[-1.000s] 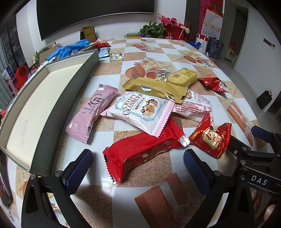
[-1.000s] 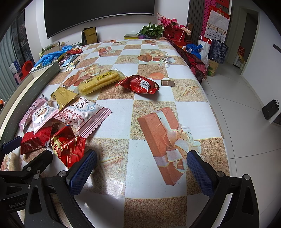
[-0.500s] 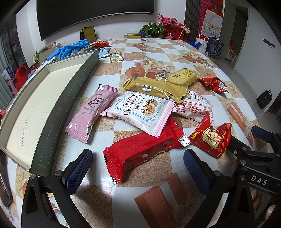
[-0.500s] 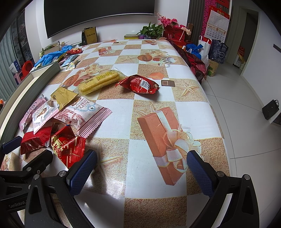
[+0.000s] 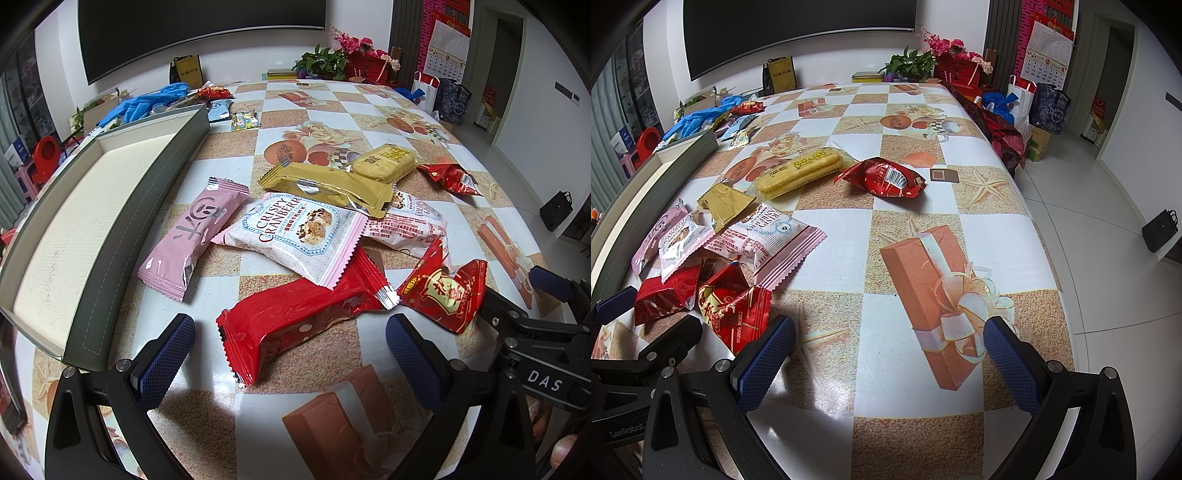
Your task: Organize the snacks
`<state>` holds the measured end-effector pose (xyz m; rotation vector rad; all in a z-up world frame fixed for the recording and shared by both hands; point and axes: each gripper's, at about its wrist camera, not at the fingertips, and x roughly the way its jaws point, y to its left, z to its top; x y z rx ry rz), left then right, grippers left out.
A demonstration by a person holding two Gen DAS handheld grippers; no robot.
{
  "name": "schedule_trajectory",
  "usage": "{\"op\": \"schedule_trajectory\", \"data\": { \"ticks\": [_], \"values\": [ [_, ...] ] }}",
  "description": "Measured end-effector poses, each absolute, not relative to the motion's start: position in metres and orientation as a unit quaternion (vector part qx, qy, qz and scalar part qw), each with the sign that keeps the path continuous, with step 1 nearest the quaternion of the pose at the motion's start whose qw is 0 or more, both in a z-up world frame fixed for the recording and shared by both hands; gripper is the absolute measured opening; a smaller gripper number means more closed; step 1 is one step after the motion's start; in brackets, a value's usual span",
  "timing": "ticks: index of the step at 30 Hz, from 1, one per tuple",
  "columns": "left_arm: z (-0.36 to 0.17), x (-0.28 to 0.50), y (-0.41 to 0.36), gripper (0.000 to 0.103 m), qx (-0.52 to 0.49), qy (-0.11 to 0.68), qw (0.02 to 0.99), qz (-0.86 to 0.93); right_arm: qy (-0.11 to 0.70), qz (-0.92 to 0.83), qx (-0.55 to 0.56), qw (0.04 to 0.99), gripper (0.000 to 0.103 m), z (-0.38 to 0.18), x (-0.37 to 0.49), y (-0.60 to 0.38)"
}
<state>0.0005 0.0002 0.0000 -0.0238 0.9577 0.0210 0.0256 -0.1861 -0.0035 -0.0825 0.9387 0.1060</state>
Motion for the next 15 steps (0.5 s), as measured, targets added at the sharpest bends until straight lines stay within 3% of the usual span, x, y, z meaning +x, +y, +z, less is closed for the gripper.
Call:
{"op": "schedule_trajectory", "data": {
  "ticks": [15],
  "values": [
    [0.001, -0.01, 0.004, 0.103, 0.015, 0.477, 0.878, -0.046, 0.453, 0.052, -0.041, 0.889, 0.102, -0.003, 0.026, -0.186]
  ]
}}
